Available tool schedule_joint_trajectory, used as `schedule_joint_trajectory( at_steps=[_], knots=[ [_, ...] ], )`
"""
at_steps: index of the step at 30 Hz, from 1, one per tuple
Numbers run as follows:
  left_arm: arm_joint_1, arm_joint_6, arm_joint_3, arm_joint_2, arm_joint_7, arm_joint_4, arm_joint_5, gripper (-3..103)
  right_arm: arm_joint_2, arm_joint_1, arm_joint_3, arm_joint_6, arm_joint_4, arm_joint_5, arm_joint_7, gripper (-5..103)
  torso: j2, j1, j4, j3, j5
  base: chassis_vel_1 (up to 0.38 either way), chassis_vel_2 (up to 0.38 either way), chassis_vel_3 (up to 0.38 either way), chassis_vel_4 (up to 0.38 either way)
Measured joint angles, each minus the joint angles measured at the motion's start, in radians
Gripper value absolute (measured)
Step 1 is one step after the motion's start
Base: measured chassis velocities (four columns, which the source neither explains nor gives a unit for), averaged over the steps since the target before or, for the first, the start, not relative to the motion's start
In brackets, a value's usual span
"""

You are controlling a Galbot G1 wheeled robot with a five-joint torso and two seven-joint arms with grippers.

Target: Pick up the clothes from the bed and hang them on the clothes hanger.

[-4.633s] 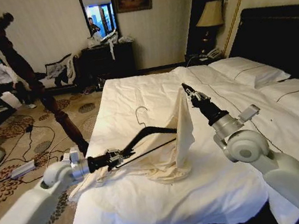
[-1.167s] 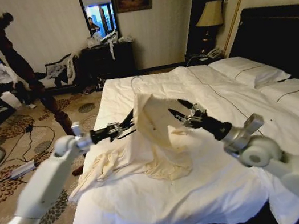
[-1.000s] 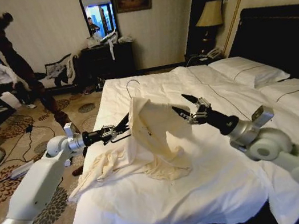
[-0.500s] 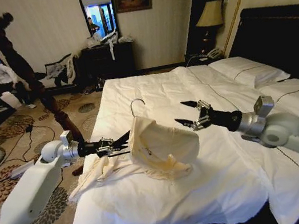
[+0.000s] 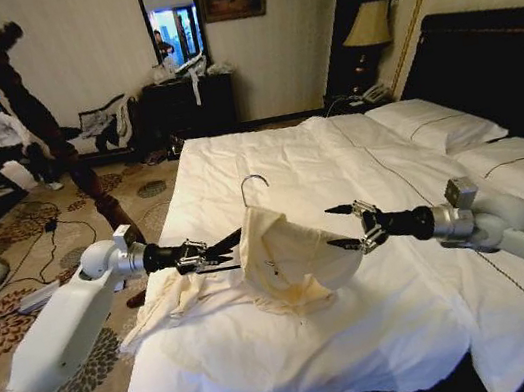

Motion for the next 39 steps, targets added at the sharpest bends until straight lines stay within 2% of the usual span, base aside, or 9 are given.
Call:
schedule_joint_trajectory(
  at_steps=[7, 9, 11, 15, 17, 19, 21, 28, 39],
  knots=[
    [-0.010, 0.002, 0.009, -0.009, -0.008, -0.006, 0.002, 18, 0.002, -0.001, -0.002, -0.022, -0.010, -0.026, -0.077, 101, 0.000, 0.000, 0.0001, 0.000, -0.0003, 0.000, 0.000, 0.000, 0.000],
    [-0.013, 0.002, 0.012, -0.008, -0.009, -0.013, 0.002, 18, -0.001, 0.000, -0.001, -0.032, -0.011, -0.028, -0.091, 91, 0.000, 0.000, 0.0001, 0.000, -0.0003, 0.000, 0.000, 0.000, 0.000],
    [-0.016, 0.002, 0.014, -0.006, -0.009, -0.015, 0.002, 18, -0.003, 0.000, 0.000, -0.036, -0.011, -0.028, -0.095, 91, 0.000, 0.000, 0.0000, 0.000, -0.0003, 0.000, 0.000, 0.000, 0.000],
    [-0.025, 0.004, 0.018, 0.000, -0.013, -0.029, -0.001, 18, -0.006, 0.001, 0.003, -0.046, -0.007, -0.032, -0.098, 70, 0.000, 0.000, 0.0001, 0.000, -0.0002, 0.000, 0.000, 0.000, 0.000],
    [-0.025, 0.004, 0.019, 0.001, -0.014, -0.031, -0.002, 18, -0.005, 0.001, 0.003, -0.048, -0.005, -0.033, -0.094, 70, 0.000, 0.000, 0.0001, 0.000, -0.0003, 0.000, 0.000, 0.000, 0.000],
    [-0.025, 0.005, 0.020, 0.006, -0.015, -0.036, -0.003, 18, -0.002, -0.002, 0.005, -0.051, 0.000, -0.039, -0.088, 54, 0.000, 0.000, 0.0000, 0.000, -0.0002, 0.000, 0.000, 0.000, 0.000],
    [-0.025, 0.005, 0.020, 0.008, -0.015, -0.036, -0.004, 18, 0.000, -0.003, 0.006, -0.052, 0.001, -0.043, -0.088, 54, 0.000, 0.000, 0.0001, 0.000, -0.0003, 0.000, 0.000, 0.000, 0.000],
    [-0.065, 0.003, 0.046, 0.039, -0.018, -0.039, -0.008, 18, 0.005, -0.007, 0.012, -0.058, 0.013, -0.077, -0.099, 22, 0.000, 0.000, 0.0001, 0.000, -0.0003, 0.000, 0.000, 0.000, 0.000],
    [-0.092, -0.002, 0.059, 0.035, -0.032, -0.028, -0.008, 18, 0.011, -0.013, 0.024, -0.061, 0.026, -0.106, -0.129, 21, 0.000, 0.000, 0.0001, 0.000, -0.0003, 0.000, 0.000, 0.000, 0.000]
  ],
)
